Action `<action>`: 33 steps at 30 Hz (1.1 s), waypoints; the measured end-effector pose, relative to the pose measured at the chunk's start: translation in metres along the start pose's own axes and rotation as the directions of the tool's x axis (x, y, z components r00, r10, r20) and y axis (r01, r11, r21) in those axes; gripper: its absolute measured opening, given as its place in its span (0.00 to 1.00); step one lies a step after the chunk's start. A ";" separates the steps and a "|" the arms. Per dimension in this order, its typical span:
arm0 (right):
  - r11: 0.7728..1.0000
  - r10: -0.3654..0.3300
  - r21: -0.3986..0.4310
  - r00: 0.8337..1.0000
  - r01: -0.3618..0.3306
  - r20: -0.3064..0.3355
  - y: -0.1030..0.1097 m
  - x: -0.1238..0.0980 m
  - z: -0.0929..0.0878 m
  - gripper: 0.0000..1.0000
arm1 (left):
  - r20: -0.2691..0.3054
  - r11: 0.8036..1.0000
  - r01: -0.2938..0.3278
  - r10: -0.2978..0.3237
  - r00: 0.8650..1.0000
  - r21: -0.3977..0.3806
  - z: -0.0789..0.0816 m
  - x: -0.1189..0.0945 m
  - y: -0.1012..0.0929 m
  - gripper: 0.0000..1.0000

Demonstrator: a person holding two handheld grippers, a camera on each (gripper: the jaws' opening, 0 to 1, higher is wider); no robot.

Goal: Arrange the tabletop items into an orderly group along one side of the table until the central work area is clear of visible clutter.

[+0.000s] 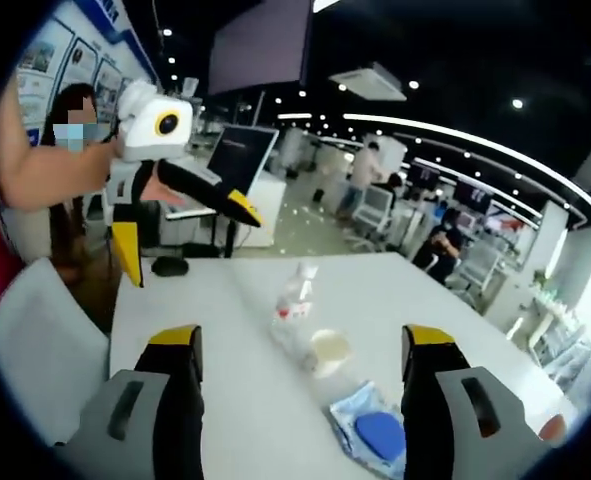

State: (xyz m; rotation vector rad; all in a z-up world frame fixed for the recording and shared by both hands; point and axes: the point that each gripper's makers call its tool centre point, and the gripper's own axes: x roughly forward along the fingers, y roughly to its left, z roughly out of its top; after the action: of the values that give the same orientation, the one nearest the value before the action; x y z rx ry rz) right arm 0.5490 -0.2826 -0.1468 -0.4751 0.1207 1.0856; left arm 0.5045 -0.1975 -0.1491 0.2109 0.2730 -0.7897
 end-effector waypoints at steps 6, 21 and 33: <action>0.996 -0.078 0.035 0.997 0.078 -0.003 -0.005 -0.043 -0.012 0.81 | 0.021 0.999 -0.036 0.037 0.999 -0.029 0.004 -0.004 -0.025 0.87; 0.917 -0.319 0.228 0.945 0.327 -0.074 -0.015 -0.131 -0.080 0.80 | 0.002 0.971 -0.172 0.175 0.985 -0.164 -0.043 -0.022 -0.054 0.84; 0.777 -0.482 0.315 0.836 0.546 -0.261 -0.013 -0.145 -0.156 0.80 | -0.011 0.945 -0.246 0.250 0.968 -0.216 -0.076 -0.017 -0.047 0.85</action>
State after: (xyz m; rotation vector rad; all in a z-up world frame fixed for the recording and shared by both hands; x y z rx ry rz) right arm 0.5138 -0.4735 -0.2357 -0.2218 0.3232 0.4549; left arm 0.4467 -0.1964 -0.2191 0.0316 0.3079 -0.5065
